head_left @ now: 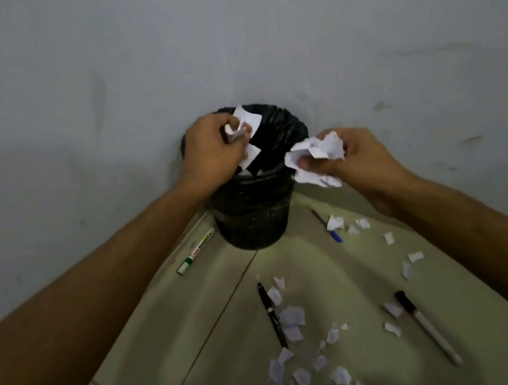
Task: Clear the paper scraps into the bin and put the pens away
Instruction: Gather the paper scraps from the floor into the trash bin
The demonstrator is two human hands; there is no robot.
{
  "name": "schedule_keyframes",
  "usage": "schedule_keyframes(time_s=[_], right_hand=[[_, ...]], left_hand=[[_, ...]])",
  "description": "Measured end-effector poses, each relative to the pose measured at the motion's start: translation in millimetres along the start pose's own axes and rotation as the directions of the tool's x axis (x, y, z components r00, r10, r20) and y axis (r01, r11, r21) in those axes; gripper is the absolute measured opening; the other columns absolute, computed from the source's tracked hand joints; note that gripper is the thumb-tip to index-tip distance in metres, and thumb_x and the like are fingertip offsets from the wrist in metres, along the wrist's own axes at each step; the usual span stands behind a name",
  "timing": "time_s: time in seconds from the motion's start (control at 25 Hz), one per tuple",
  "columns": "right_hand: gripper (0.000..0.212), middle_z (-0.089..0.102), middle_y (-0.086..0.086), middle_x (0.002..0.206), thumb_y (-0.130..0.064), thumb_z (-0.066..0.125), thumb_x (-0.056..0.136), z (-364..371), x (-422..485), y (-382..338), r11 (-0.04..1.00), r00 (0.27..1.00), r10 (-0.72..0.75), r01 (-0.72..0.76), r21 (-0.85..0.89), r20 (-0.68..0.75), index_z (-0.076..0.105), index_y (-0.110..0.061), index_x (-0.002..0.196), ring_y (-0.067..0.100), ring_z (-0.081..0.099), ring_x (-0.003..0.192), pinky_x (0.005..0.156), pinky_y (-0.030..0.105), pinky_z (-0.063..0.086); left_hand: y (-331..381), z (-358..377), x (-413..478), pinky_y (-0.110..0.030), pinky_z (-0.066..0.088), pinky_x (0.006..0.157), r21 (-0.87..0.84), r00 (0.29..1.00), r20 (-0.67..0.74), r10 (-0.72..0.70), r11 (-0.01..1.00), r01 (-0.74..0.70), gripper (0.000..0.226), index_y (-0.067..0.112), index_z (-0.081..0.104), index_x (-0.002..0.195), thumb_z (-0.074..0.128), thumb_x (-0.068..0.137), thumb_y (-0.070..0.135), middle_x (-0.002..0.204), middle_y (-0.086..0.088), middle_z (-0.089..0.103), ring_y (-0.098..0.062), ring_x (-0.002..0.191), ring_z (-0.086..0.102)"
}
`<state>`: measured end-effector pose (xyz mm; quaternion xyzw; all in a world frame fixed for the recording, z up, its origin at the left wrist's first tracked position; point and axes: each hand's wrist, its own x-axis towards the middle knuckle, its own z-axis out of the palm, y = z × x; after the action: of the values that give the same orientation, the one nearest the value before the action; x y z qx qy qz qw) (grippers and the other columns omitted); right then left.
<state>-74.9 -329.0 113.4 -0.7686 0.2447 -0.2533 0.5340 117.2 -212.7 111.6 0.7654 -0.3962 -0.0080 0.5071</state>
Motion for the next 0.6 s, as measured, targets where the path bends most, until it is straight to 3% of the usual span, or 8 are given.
schedule_keyframes(time_s=[0.08, 0.16, 0.24, 0.32, 0.4, 0.44, 0.52, 0.6], right_hand=[[0.031, 0.067, 0.024, 0.072, -0.013, 0.077, 0.081, 5, 36, -15, 0.996, 0.999, -0.041, 0.040, -0.085, -0.003, 0.064, 0.013, 0.087, 0.020, 0.069, 0.069, 0.060, 0.023, 0.050], [0.026, 0.056, 0.010, 0.058, -0.011, 0.077, 0.078, 17, 76, -21, 0.973, 0.998, -0.056, 0.057, -0.223, 0.011, 0.059, 0.006, 0.068, 0.012, 0.055, 0.056, 0.053, 0.019, 0.041], [0.040, 0.045, 0.000, 0.052, -0.016, 0.078, 0.075, 37, 112, -20, 0.905, 0.995, -0.057, 0.084, -0.416, 0.076, 0.046, -0.011, 0.051, 0.004, 0.046, 0.050, 0.052, 0.019, 0.037], [0.043, 0.049, -0.001, 0.053, -0.022, 0.081, 0.074, 59, 141, -11, 0.821, 0.984, 0.004, 0.099, -0.562, 0.180, 0.045, -0.017, 0.050, 0.002, 0.051, 0.052, 0.051, 0.018, 0.038], [0.018, 0.067, 0.007, 0.075, -0.023, 0.079, 0.077, 78, 155, -2, 0.718, 0.964, 0.073, 0.127, -0.685, 0.255, 0.067, -0.012, 0.071, 0.016, 0.065, 0.074, 0.061, 0.023, 0.043], [0.017, 0.069, 0.007, 0.088, -0.022, 0.078, 0.079, 86, 158, 0, 0.673, 0.948, 0.109, 0.153, -0.724, 0.301, 0.073, -0.011, 0.090, 0.019, 0.065, 0.085, 0.067, 0.025, 0.042], [0.042, 0.065, 0.001, 0.105, -0.019, 0.076, 0.080, 93, 156, 0, 0.620, 0.889, 0.199, 0.211, -0.756, 0.412, 0.068, -0.020, 0.122, 0.017, 0.060, 0.094, 0.076, 0.025, 0.043], [0.061, 0.065, 0.002, 0.117, -0.014, 0.074, 0.079, 91, 144, -9, 0.617, 0.853, 0.234, 0.241, -0.749, 0.467, 0.057, -0.029, 0.136, 0.020, 0.063, 0.102, 0.082, 0.027, 0.048]], left_hand=[[-13, 16, 41, -0.025, 0.050, 0.076, 0.266, 0.992, 0.123, -0.035, 0.964, 0.000, 0.021, 0.007, 0.071, 0.095, 0.069, 0.083, 0.023, 0.094, -0.013, 0.074, -0.025, 0.089, 0.070], [-24, 22, 63, -0.028, 0.044, 0.088, 0.491, 0.924, 0.343, -0.168, 0.871, -0.024, 0.041, 0.008, 0.064, 0.117, 0.074, 0.080, 0.022, 0.119, -0.014, 0.066, -0.028, 0.109, 0.061], [-29, 19, 74, -0.031, 0.046, 0.094, 0.511, 0.913, 0.363, -0.186, 0.859, -0.028, 0.049, 0.010, 0.060, 0.125, 0.073, 0.078, 0.018, 0.125, -0.012, 0.063, -0.029, 0.113, 0.060], [-35, 11, 77, -0.031, 0.049, 0.094, 0.432, 0.954, 0.267, -0.136, 0.902, 0.008, 0.049, 0.012, 0.062, 0.125, 0.070, 0.077, 0.011, 0.124, -0.011, 0.064, -0.027, 0.110, 0.062], [-37, 1, 73, -0.027, 0.049, 0.092, 0.362, 0.973, 0.197, -0.118, 0.931, 0.040, 0.049, 0.014, 0.063, 0.124, 0.069, 0.076, 0.008, 0.122, -0.009, 0.064, -0.023, 0.106, 0.063], [-39, -4, 70, -0.025, 0.049, 0.090, 0.339, 0.978, 0.175, -0.113, 0.940, 0.047, 0.049, 0.015, 0.063, 0.123, 0.068, 0.075, 0.007, 0.120, -0.007, 0.065, -0.021, 0.104, 0.064], [-35, -12, 62, -0.022, 0.049, 0.086, 0.305, 0.984, 0.154, -0.093, 0.952, 0.042, 0.049, 0.017, 0.065, 0.121, 0.067, 0.074, 0.005, 0.114, -0.005, 0.067, -0.016, 0.097, 0.063], [-28, -20, 53, -0.022, 0.050, 0.086, 0.309, 0.991, 0.131, -0.025, 0.951, -0.017, 0.046, 0.018, 0.066, 0.119, 0.065, 0.074, 0.009, 0.114, -0.006, 0.068, -0.017, 0.098, 0.064]])
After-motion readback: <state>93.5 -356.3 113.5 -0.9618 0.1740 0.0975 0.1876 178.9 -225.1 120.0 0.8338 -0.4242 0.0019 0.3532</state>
